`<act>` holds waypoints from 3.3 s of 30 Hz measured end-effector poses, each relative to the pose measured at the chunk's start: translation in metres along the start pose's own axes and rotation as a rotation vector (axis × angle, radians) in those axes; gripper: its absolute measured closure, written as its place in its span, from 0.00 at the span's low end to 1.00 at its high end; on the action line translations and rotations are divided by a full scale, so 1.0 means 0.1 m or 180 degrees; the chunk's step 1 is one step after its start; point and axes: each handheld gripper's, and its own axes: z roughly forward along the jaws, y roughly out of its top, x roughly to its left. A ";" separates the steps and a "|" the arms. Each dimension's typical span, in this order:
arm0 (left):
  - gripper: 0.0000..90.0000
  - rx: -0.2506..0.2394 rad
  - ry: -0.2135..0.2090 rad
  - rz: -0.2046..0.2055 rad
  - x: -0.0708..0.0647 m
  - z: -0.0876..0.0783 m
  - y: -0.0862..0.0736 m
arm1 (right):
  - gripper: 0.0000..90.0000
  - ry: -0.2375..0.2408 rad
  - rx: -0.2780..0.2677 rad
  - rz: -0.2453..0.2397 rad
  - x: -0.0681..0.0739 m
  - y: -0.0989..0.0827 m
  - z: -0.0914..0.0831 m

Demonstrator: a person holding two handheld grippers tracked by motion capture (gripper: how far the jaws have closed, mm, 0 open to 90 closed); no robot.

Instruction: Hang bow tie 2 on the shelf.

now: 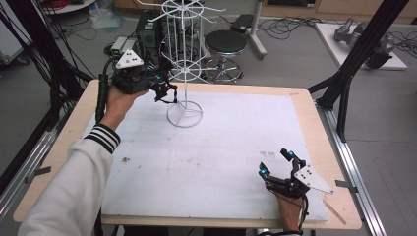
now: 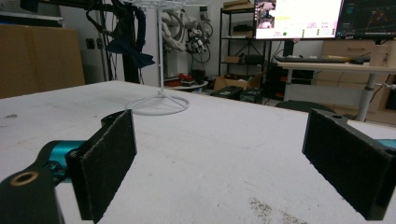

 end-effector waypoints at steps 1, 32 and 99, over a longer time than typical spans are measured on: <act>0.84 -0.0007 0.0001 -0.0003 -0.01 0.01 0.00 | 0.10 0.0001 -0.0001 -0.0001 0.00 0.00 0.00; 0.83 0.0191 0.0029 -0.0025 -0.08 0.21 0.10 | 0.10 0.0000 0.0004 0.0011 0.00 0.00 0.00; 0.20 -0.0784 -0.0207 -0.0264 -0.36 -0.98 -1.25 | 0.10 -0.0011 0.0007 -0.0029 0.02 0.00 0.00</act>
